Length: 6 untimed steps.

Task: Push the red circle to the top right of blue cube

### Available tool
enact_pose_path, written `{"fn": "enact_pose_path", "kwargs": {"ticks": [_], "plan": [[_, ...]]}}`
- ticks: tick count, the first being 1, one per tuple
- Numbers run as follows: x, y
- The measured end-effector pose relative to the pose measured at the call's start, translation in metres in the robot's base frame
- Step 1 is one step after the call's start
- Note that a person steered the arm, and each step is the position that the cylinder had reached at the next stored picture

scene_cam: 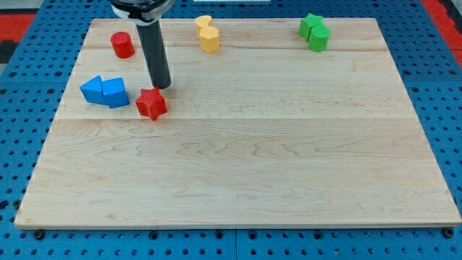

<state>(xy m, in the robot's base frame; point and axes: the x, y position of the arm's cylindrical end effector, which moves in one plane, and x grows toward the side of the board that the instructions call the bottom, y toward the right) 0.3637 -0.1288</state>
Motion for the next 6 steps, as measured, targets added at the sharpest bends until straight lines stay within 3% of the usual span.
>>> {"fn": "enact_pose_path", "kwargs": {"ticks": [3, 4, 5, 6], "plan": [[-0.135, -0.044], [-0.086, -0.07], [-0.083, -0.055], [-0.127, -0.14]]}}
